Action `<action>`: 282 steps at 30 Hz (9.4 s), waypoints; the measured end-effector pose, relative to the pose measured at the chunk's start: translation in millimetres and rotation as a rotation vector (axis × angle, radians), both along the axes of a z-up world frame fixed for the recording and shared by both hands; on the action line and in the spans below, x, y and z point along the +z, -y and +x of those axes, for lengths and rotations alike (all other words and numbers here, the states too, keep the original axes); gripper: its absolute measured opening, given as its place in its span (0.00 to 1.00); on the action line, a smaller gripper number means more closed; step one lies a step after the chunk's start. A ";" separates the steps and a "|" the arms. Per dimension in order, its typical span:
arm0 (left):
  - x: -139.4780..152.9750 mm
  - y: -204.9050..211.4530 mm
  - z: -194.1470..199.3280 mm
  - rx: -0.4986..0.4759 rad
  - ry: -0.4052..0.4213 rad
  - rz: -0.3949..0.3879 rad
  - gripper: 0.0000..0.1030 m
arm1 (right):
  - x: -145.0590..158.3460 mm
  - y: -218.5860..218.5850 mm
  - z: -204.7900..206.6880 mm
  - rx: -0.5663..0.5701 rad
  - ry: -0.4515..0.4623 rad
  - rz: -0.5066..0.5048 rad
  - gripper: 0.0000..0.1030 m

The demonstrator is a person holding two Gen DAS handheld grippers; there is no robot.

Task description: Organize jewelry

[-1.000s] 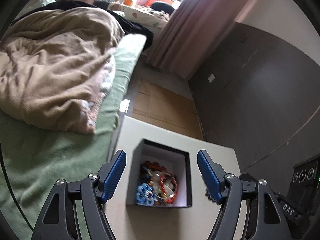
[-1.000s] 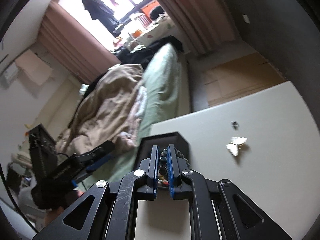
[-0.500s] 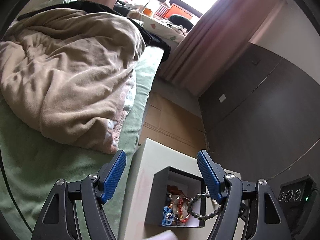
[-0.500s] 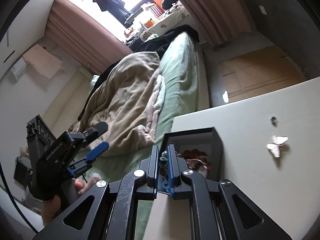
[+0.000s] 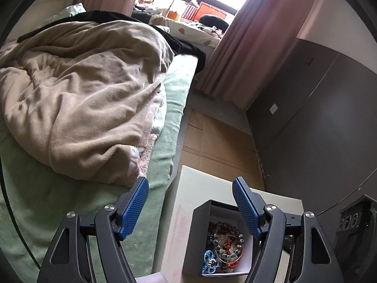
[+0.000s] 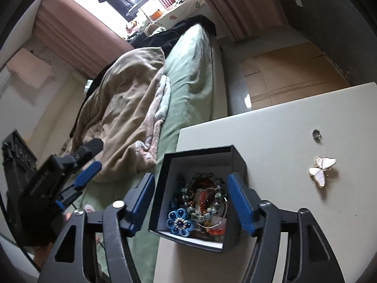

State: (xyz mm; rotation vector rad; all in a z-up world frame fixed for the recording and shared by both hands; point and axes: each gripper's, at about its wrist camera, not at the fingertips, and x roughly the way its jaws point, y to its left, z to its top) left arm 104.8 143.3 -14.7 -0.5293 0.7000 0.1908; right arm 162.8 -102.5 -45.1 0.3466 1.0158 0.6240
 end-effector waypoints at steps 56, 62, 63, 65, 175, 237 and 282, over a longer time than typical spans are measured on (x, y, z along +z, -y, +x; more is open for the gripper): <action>-50.8 245.0 92.8 -0.528 -0.335 0.221 0.48 | 16.2 230.4 -3.5 -0.337 -0.067 -0.134 1.00; -71.7 257.5 107.6 -0.543 -0.392 0.235 0.39 | 13.8 241.7 -2.4 -0.347 -0.090 -0.105 1.00; -73.6 259.7 108.9 -0.549 -0.397 0.243 0.38 | 13.5 244.9 -1.9 -0.353 -0.095 -0.096 1.00; -78.6 264.8 112.7 -0.556 -0.411 0.272 0.38 | 13.9 251.8 -2.3 -0.376 -0.101 -0.079 1.00; -82.6 238.8 89.4 -0.274 -0.568 0.367 0.13 | 14.6 275.7 2.4 -0.403 -0.159 0.101 0.62; -94.3 242.7 94.0 -0.666 -0.667 0.521 0.19 | 18.4 236.5 18.1 -0.352 -0.106 0.081 0.62; -26.5 73.9 39.1 -0.223 -0.148 -0.034 0.75 | -13.3 113.9 52.8 -0.188 -0.055 -0.094 0.62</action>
